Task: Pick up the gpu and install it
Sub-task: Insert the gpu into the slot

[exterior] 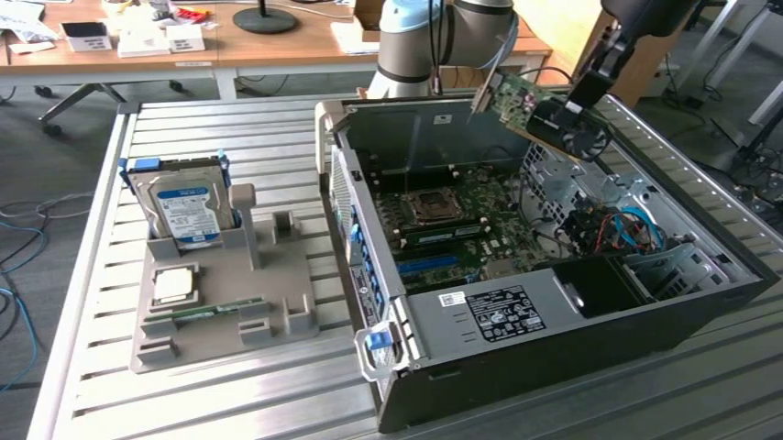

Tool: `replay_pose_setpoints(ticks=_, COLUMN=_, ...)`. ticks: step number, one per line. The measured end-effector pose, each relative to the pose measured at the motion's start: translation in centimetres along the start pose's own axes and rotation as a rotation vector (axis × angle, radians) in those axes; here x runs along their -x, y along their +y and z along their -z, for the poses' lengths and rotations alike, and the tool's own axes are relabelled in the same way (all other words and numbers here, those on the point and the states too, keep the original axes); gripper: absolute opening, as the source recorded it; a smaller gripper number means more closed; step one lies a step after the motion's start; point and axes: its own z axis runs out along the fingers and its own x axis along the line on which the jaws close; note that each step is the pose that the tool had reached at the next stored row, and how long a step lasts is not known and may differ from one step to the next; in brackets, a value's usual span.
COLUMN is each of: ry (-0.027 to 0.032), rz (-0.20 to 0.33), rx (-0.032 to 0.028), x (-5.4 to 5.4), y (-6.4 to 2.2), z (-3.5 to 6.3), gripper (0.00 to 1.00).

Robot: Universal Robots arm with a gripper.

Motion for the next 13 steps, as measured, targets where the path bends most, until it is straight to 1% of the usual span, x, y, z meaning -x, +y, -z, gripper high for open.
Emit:
replay_pose_setpoints(ticks=10, ry=0.0227, rz=0.149, rx=0.003, x=0.0, y=0.0, z=0.0, gripper=0.27)
replay_pose_setpoints(ticks=11, ry=0.024, rz=0.158, rx=0.0031, x=0.0, y=0.0, z=0.0, gripper=0.27)
replay_pose_setpoints(ticks=13, ry=0.0242, rz=0.158, rx=0.0031, x=0.0, y=0.0, z=0.0, gripper=0.27)
